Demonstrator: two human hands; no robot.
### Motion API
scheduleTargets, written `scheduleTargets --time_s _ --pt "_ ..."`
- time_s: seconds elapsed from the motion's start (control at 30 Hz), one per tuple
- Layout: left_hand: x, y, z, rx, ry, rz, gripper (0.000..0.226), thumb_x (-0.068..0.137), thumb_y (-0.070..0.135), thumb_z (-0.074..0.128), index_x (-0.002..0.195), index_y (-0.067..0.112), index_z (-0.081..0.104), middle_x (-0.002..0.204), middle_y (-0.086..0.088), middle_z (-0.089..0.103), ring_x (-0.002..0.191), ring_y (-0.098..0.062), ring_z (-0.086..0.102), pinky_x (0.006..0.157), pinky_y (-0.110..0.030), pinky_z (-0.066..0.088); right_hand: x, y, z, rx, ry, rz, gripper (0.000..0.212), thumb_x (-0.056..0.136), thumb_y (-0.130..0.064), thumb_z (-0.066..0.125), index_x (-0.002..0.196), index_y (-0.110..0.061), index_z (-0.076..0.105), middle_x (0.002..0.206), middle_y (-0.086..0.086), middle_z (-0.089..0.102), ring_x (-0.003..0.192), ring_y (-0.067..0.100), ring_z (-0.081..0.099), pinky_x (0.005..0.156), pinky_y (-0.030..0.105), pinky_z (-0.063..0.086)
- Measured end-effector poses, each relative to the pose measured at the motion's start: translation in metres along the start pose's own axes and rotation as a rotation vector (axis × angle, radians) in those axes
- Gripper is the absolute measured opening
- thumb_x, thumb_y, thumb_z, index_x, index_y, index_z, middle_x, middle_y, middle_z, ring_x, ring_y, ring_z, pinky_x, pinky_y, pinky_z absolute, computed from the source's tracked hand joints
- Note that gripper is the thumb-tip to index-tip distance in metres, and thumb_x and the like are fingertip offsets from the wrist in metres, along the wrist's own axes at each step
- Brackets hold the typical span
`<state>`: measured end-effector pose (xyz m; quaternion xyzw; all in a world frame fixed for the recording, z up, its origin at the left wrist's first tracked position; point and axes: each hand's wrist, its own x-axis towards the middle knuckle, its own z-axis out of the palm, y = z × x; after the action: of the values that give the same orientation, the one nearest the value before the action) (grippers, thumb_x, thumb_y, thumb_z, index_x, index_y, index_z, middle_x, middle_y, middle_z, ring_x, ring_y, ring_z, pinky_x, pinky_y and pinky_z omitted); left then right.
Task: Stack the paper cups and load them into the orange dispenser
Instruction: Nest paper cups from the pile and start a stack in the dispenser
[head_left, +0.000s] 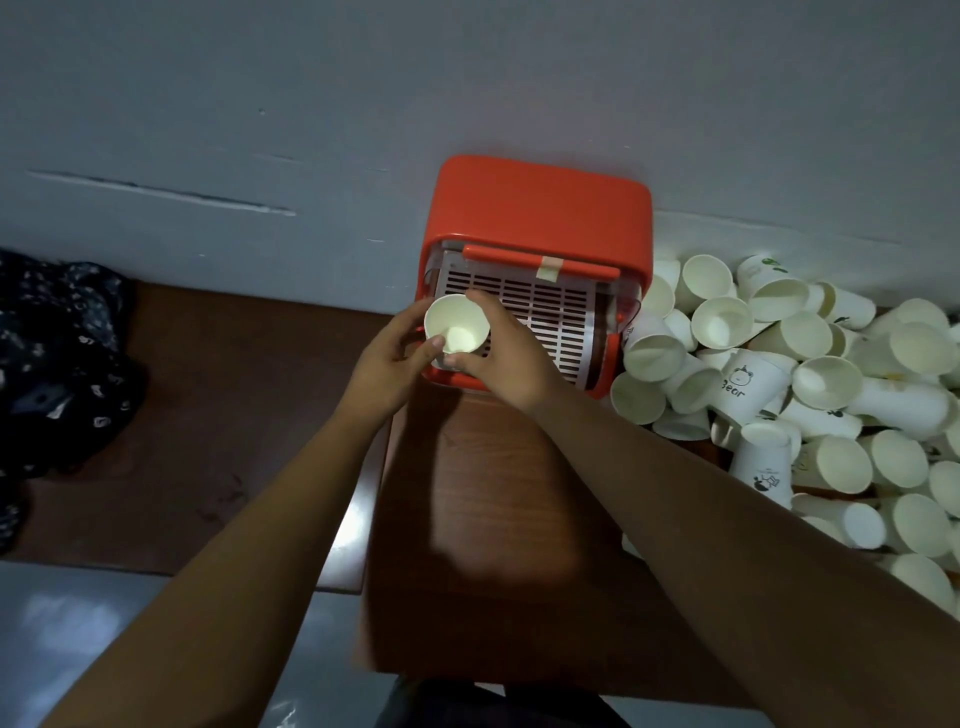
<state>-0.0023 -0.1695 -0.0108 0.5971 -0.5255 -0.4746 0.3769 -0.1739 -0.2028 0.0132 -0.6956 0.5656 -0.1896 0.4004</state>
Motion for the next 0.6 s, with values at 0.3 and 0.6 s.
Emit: scheduleTargets --time_s 0.3,0.6 --pt "-0.049 0.003 0.016 0.047 0.15 -0.2 0.019 0.099 0.022 0.058 0.116 0.014 0.058 0.106 0.0 0.064 0.089 -0.003 0.06 0.078 -0.018 0.047 -0.078 0.041 -0.044 -0.079 0.085 0.087 0.063 0.086 -0.033 0.072 0.139 -0.017 0.042 0.133 -0.002 0.047 0.12 0.009 0.047 0.102 0.033 0.044" --pt "-0.088 0.008 0.123 0.179 -0.37 -0.26 0.008 0.096 0.018 0.063 0.101 0.014 0.067 0.098 0.002 0.071 0.086 0.001 0.066 0.078 -0.016 0.05 -0.177 0.142 -0.099 -0.31 0.073 0.325 0.062 0.084 -0.039 0.071 0.136 -0.014 0.048 0.135 0.005 0.046 0.124 0.019 0.047 0.102 0.039 0.044"
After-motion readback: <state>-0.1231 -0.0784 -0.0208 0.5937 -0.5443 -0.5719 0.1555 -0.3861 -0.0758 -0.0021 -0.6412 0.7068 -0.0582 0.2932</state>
